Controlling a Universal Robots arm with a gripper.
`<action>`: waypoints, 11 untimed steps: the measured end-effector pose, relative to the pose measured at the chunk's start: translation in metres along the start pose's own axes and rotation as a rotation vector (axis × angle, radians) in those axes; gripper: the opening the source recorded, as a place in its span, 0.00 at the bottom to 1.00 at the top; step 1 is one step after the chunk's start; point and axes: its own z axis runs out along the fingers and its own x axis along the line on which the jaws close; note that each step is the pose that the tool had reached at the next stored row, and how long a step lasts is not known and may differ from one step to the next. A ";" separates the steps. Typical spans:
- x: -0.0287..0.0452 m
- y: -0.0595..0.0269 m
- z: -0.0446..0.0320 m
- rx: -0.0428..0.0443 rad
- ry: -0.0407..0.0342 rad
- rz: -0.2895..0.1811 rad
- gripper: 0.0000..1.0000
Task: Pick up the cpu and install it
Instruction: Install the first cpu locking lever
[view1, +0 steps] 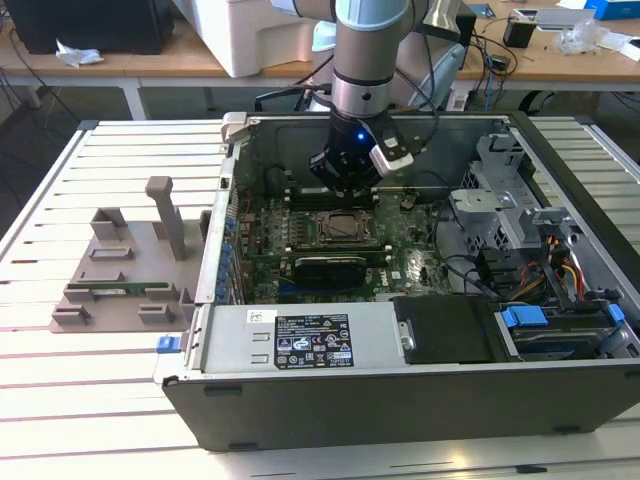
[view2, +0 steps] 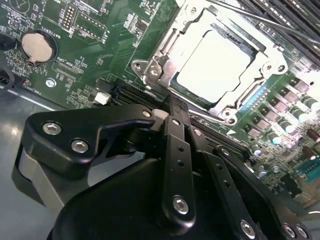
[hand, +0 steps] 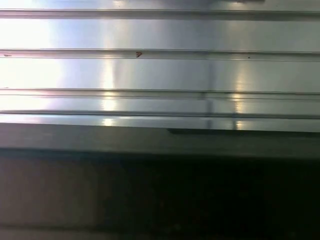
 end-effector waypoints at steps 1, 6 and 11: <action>-0.0023 -0.0002 0.0027 0.0003 0.0014 0.000 0.11; -0.0032 -0.0013 0.0014 0.0005 -0.0004 0.000 0.11; -0.0032 -0.0052 0.0023 0.0017 -0.0002 0.000 0.11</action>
